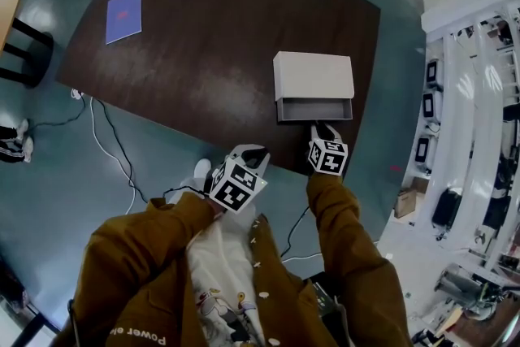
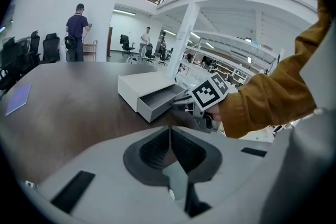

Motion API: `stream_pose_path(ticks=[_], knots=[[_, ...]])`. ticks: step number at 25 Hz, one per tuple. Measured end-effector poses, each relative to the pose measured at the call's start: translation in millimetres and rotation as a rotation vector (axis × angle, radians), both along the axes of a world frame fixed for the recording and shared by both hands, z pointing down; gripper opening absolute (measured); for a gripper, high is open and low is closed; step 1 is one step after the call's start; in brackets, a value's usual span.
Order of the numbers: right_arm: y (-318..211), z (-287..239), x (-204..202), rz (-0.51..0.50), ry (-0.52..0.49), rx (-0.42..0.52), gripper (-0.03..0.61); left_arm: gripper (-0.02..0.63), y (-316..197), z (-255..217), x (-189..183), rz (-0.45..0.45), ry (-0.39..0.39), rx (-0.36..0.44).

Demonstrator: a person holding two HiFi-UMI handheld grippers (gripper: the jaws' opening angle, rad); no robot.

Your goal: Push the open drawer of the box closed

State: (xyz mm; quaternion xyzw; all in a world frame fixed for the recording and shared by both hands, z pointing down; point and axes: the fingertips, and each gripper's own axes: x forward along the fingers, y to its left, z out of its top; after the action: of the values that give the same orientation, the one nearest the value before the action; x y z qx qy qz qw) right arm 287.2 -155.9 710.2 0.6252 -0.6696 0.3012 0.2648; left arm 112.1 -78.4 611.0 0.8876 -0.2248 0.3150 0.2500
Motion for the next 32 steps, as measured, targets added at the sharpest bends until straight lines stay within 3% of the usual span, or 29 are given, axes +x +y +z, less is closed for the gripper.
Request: stream_pose_path(ticks=[32], knots=[[-55,0,3,0.024,-0.030,-0.001,0.078,0.006,-29,5,-8,-0.038,-0.009,-0.009]])
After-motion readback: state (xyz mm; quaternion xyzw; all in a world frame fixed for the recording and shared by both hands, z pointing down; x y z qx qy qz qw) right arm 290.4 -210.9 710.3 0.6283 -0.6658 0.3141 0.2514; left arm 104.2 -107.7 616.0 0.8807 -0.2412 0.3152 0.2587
